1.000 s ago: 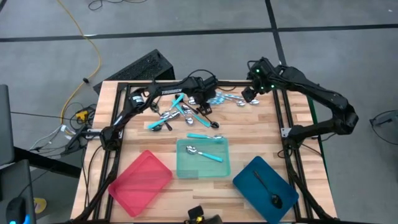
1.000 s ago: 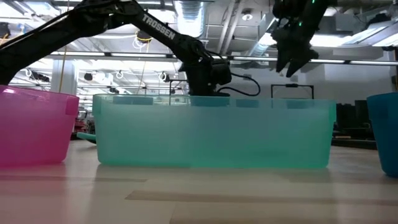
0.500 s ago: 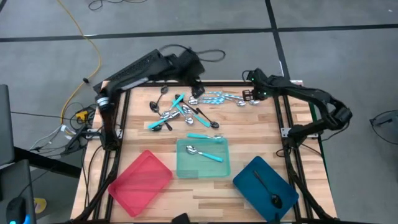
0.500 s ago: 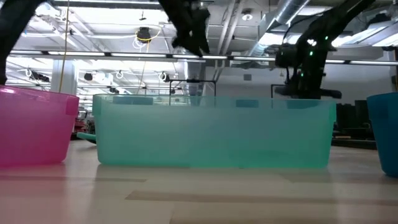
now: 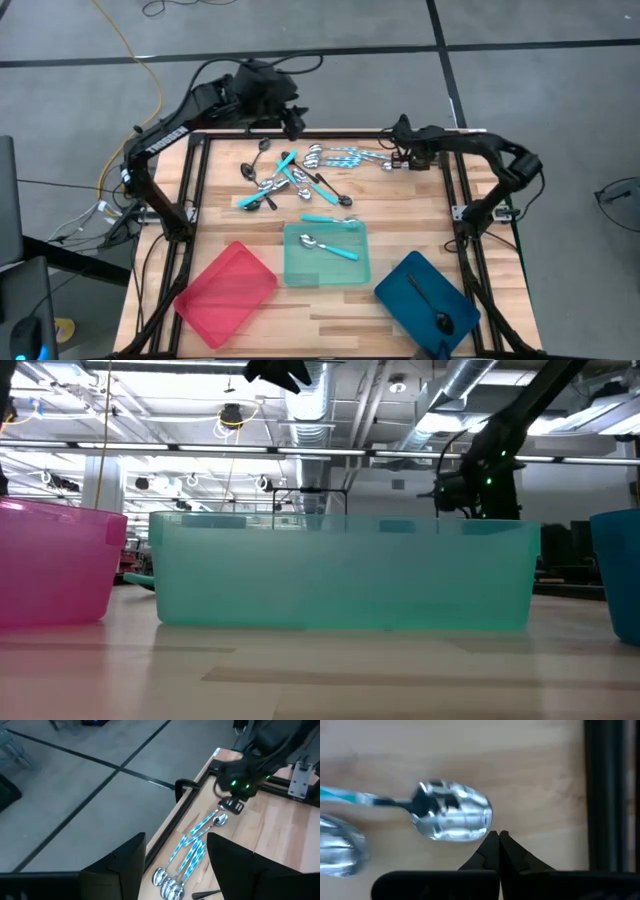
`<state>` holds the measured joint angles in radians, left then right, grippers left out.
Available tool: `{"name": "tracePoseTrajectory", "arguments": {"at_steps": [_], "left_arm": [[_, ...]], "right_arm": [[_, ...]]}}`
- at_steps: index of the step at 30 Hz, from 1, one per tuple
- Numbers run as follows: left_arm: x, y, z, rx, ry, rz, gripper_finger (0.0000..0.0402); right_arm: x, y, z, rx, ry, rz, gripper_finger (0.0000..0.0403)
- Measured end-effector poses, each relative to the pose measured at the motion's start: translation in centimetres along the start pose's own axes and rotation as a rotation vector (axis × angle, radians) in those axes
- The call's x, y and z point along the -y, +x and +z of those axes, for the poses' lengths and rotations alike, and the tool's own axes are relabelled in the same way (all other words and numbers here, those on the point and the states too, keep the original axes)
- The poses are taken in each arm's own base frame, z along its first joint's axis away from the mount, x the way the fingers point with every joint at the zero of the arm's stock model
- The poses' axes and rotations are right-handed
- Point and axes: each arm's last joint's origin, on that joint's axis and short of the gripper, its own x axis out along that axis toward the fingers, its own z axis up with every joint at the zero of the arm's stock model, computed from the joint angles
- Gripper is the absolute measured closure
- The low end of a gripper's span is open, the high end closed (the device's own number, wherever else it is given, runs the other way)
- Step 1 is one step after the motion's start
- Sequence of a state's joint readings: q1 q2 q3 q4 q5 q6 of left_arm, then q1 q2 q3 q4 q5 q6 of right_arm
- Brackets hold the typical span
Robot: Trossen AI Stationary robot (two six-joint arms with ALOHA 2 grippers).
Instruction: Sort silverware by color (type)
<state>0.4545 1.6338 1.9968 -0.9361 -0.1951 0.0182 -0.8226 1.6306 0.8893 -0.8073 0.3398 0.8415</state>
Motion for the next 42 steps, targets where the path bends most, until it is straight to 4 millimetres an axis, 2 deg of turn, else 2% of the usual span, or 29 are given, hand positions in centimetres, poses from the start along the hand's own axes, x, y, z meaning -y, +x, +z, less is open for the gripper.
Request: {"name": "tracePoseTrajectory", "arguments": {"at_steps": [5,8,13,15,18,21,23,25,29,32,36,42], "left_arm": [[0.0,0.0,-0.5,-0.047,0.041,-0.002,0.0205],[0.0,0.0,-0.9,-0.088,0.063,-0.008,0.0205],[0.1,-0.2,-1.3,-0.131,0.096,-0.016,0.0205],[0.1,-0.3,-1.3,-0.128,0.102,-0.019,0.0205],[0.2,-0.4,-1.3,-0.126,0.1,-0.047,0.0205],[0.2,-0.6,-1.3,-0.12,0.099,-0.067,0.0205],[0.3,-0.6,-1.3,-0.119,0.099,-0.071,0.0205],[0.3,-0.6,-1.3,-0.12,0.099,-0.071,0.0205],[0.3,-0.6,-1.3,-0.119,0.098,-0.07,0.0205],[0.3,-0.6,-1.2,-0.119,0.098,-0.07,0.0205],[0.3,-0.6,-1.3,-0.119,0.098,-0.07,0.0205],[0.3,-0.6,-1.3,-0.122,0.098,-0.069,0.0205]], "right_arm": [[-2.1,1.4,0.9,-0.048,-0.037,0.037,0.0389],[-4.5,0.5,1.3,-0.087,-0.169,0.098,0.0389],[-8.1,-4.4,-0.4,-0.205,-0.447,0.142,0.0389],[-9.4,-7.2,-0.5,-0.128,-0.531,0.193,0.0389],[-9.9,-10.9,0.9,0.093,-0.464,0.15,0.0389],[-9.4,-11.8,3.8,0.214,-0.348,0.12,0.0388],[-9.3,-11.3,5.6,0.248,-0.297,0.13,0.0388],[-9.0,-9.9,6.5,0.205,-0.255,0.102,0.0388],[-10.6,-6.6,6.0,0.086,-0.224,0.091,0.0388],[-12.1,-4.9,5.6,0.065,-0.209,0.095,0.0388],[-12.7,-2.4,5.8,0.041,-0.169,0.051,0.0388],[-11.9,-1.6,7.5,0.012,-0.092,0.092,0.0388]]}}
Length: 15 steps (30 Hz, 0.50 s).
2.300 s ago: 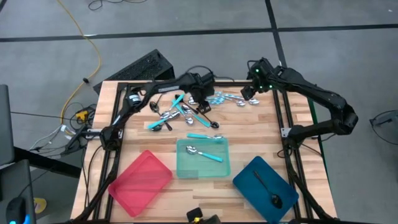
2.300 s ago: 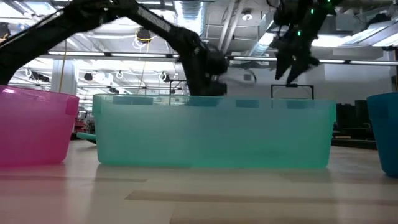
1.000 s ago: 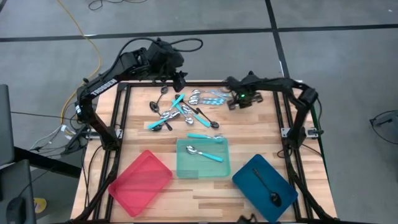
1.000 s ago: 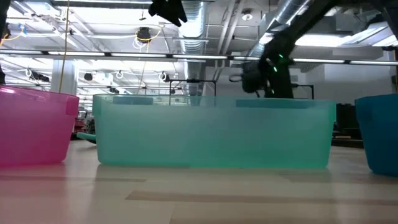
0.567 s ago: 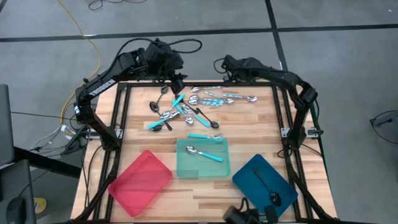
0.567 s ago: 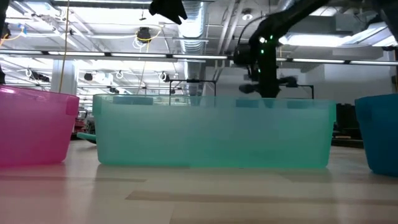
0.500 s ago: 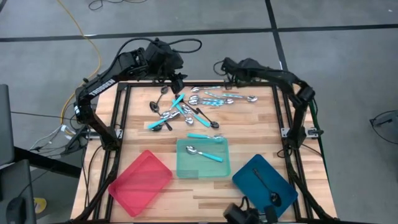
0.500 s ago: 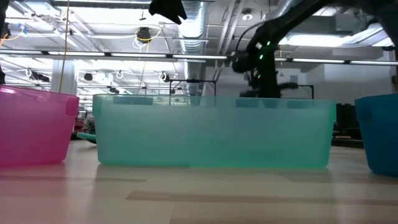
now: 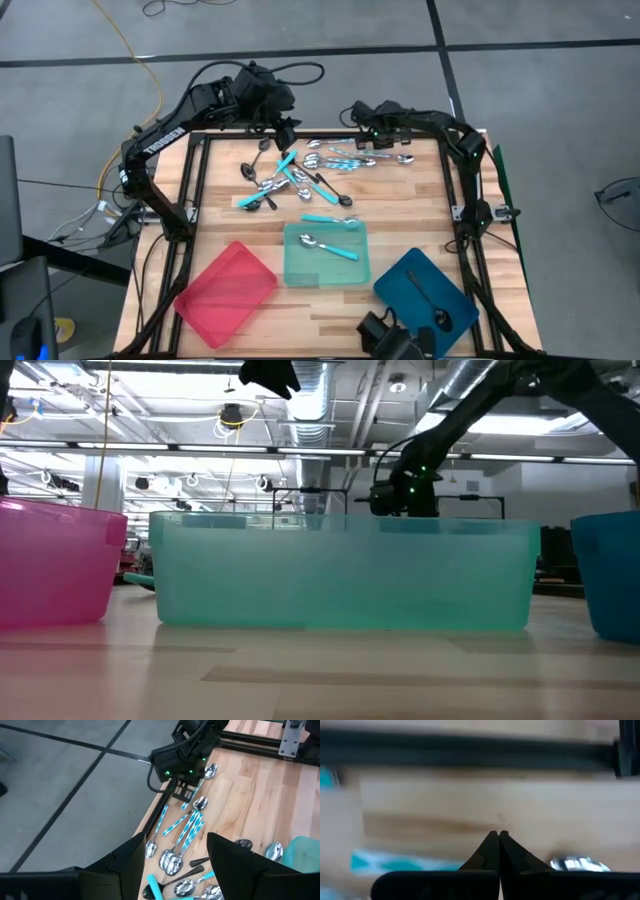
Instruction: Sort silverware by color (type)
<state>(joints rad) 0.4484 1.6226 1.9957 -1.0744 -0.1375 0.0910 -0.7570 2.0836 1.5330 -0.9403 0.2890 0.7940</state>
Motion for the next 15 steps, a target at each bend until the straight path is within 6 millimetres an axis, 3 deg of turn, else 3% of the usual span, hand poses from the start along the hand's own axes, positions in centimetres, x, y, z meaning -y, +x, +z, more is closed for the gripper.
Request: {"name": "tracePoseTrajectory", "arguments": {"at_steps": [8,15], "left_arm": [[0.0,0.0,0.0,0.0,0.006,-0.002,0.0205],[0.0,0.0,-0.2,-0.018,0.027,-0.013,0.0205]], "right_arm": [[-0.8,1.8,-0.3,-0.08,-0.005,0.04,0.0388],[-2.9,0.6,-3.6,-0.107,-0.168,0.015,0.0388]]}}
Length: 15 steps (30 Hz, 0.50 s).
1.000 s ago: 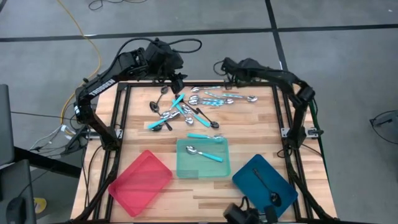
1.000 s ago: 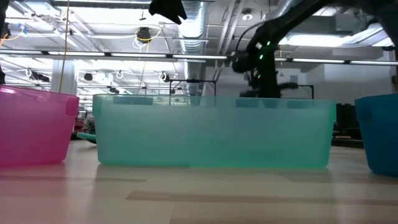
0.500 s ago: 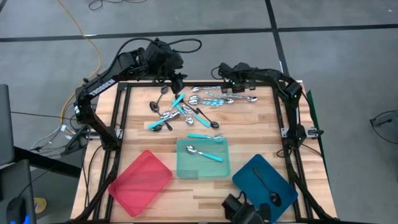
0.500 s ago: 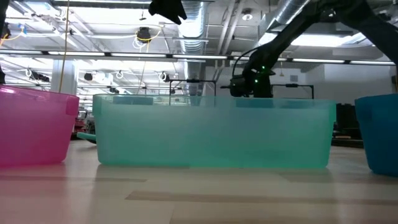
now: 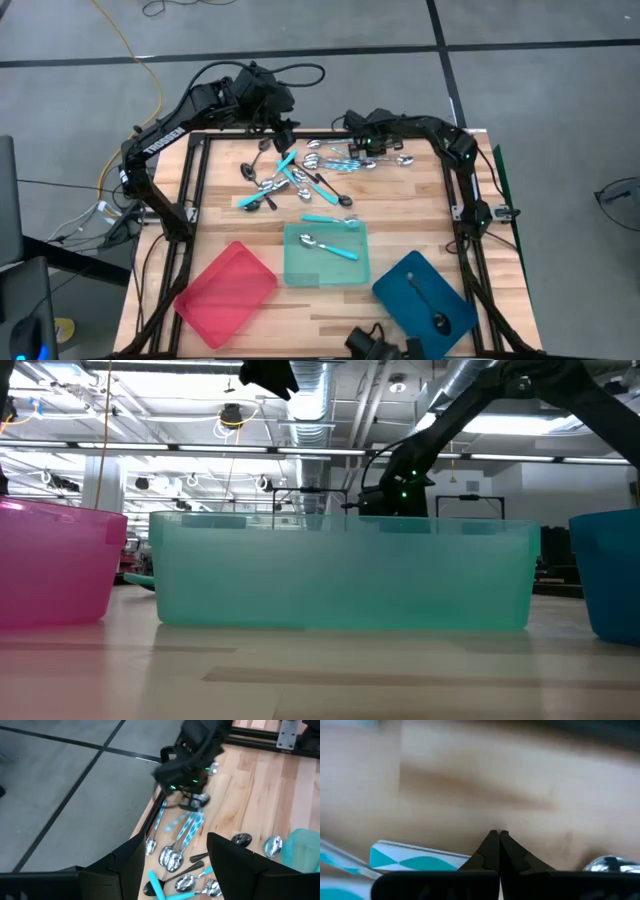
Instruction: Sort silverware by color (type)
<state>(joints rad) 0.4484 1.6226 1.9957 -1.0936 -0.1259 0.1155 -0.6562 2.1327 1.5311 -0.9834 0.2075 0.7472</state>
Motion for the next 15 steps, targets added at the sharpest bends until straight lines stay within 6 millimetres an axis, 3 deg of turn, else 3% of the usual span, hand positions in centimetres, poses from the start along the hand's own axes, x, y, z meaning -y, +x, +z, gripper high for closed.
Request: {"name": "tracePoseTrajectory", "arguments": {"at_steps": [9,15], "left_arm": [[0.1,0.0,0.0,0.002,0.007,-0.018,0.0205],[0.2,0.0,-0.1,-0.007,0.006,-0.046,0.0205]], "right_arm": [[-3.3,-1.9,-4.9,-0.103,-0.213,0.008,0.0387],[-3.3,-6.3,-5.9,-0.014,-0.318,0.09,0.0373]]}}
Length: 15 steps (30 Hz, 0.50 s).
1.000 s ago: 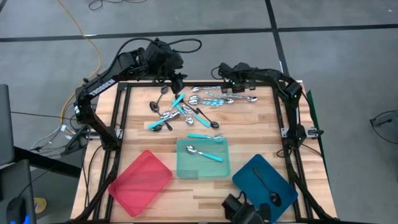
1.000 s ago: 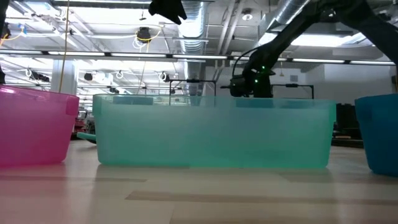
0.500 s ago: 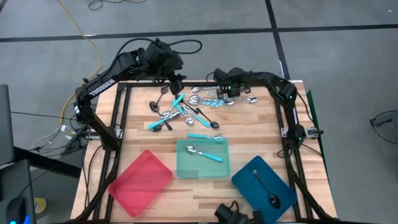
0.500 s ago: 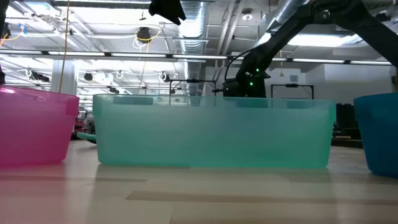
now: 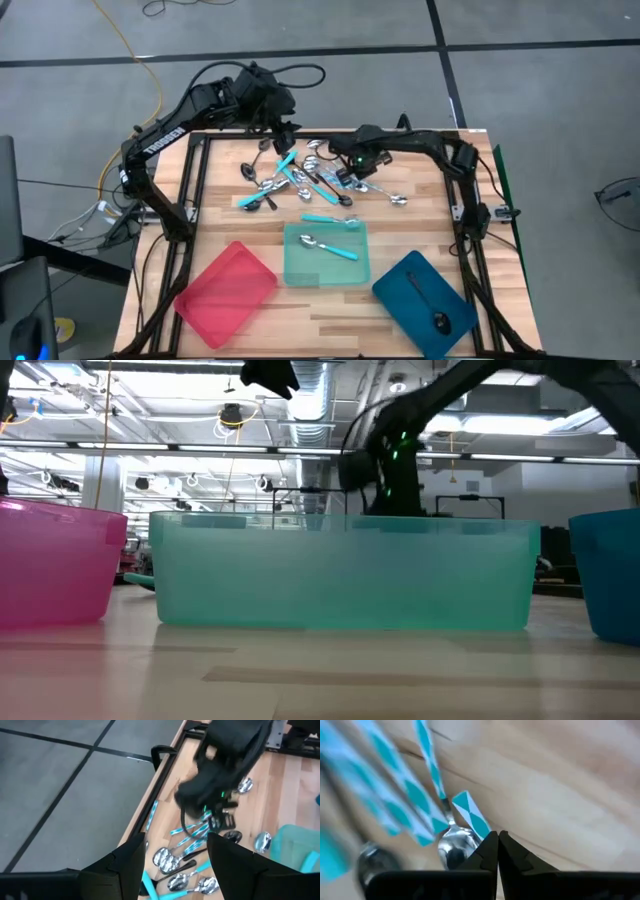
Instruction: Sort silverware by color (type)
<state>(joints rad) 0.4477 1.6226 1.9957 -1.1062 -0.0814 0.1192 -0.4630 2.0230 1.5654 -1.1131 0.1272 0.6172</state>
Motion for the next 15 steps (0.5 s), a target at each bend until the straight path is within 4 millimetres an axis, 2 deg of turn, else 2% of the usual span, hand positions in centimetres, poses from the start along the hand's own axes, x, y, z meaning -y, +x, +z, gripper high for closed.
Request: {"name": "tracePoseTrajectory", "arguments": {"at_steps": [4,7,11,15], "left_arm": [[0.0,0.0,-0.3,-0.026,0.002,-0.004,0.0205],[0.1,-0.5,-0.4,-0.021,0.001,-0.037,0.0205],[0.3,-2.0,-0.3,0.039,0.0,-0.137,0.0205],[0.2,-4.0,0.2,0.156,0.005,-0.18,0.0205]], "right_arm": [[0.0,-4.2,-1.8,0.15,-0.17,-0.029,0.0366],[0.6,-6.0,-3.0,0.196,-0.258,-0.001,0.0352],[2.2,-6.5,-4.3,0.209,-0.31,0.081,0.0306],[3.1,-5.3,-5.8,0.257,-0.389,0.123,0.0236]]}}
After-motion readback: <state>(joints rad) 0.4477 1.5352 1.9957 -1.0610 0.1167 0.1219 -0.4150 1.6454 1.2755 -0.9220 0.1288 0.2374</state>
